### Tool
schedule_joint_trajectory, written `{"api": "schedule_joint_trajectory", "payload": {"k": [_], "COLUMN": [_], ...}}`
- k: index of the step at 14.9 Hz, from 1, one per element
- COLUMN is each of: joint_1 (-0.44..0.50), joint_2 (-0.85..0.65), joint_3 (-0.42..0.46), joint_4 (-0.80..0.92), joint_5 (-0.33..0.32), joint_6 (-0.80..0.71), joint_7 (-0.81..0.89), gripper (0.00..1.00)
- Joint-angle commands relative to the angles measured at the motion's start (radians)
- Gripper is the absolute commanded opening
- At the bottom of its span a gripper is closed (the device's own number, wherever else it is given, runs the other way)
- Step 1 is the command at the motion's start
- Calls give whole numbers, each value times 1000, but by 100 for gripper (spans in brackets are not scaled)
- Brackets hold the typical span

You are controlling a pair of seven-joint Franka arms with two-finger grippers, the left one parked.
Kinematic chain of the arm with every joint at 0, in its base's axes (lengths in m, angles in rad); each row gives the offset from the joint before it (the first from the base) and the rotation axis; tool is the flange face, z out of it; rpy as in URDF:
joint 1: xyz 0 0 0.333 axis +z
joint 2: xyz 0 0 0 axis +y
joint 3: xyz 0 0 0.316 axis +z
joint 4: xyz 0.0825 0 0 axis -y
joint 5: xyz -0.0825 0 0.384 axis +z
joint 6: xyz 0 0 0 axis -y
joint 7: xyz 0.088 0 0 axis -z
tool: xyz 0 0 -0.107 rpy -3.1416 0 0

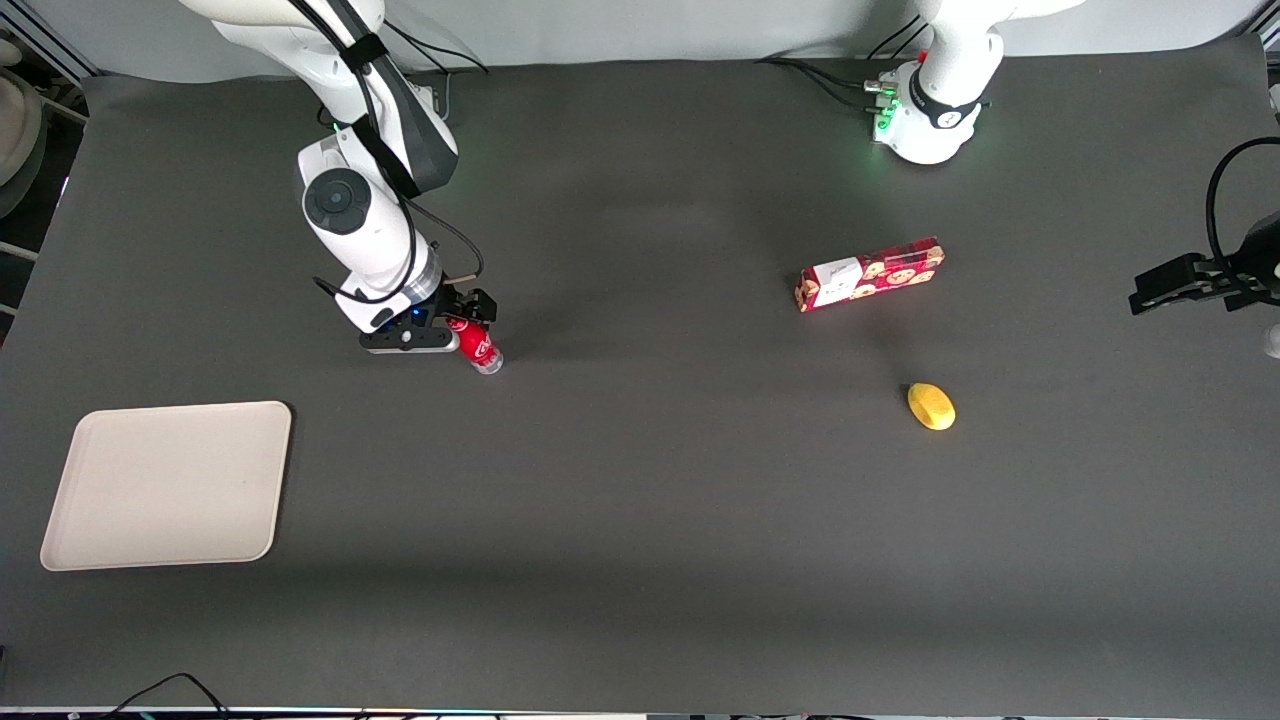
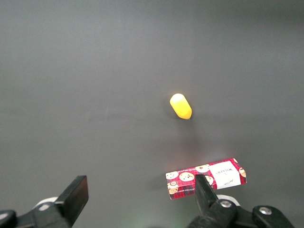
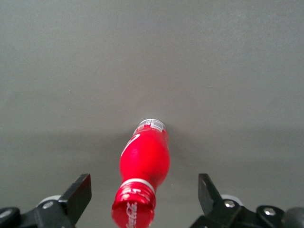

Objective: Place coke bottle on tray
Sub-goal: 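Close the right gripper around the bottle's neck, then lift the bottle and carry it over the cream tray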

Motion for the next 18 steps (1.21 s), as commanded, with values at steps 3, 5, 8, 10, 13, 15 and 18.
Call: {"api": "schedule_joint_trajectory", "payload": {"k": [3,5,8,10,13,15,18], "joint_1": [-10,-10,-11,-16,-20,-28,-28], "joint_2": [8,7,10,10,11,20,36], "joint_3": [23,24,25,27,27,28,28], "joint_4": [-2,-2,-2,0,3,12,49], "joint_5": [-26,-26,-31,-41,-41,-41,-41], "joint_6": [18,13,13,12,10,12,2], "joint_7": [44,44,44,44,47,76,107], "gripper": [96,90,67,53,25,0,0]}}
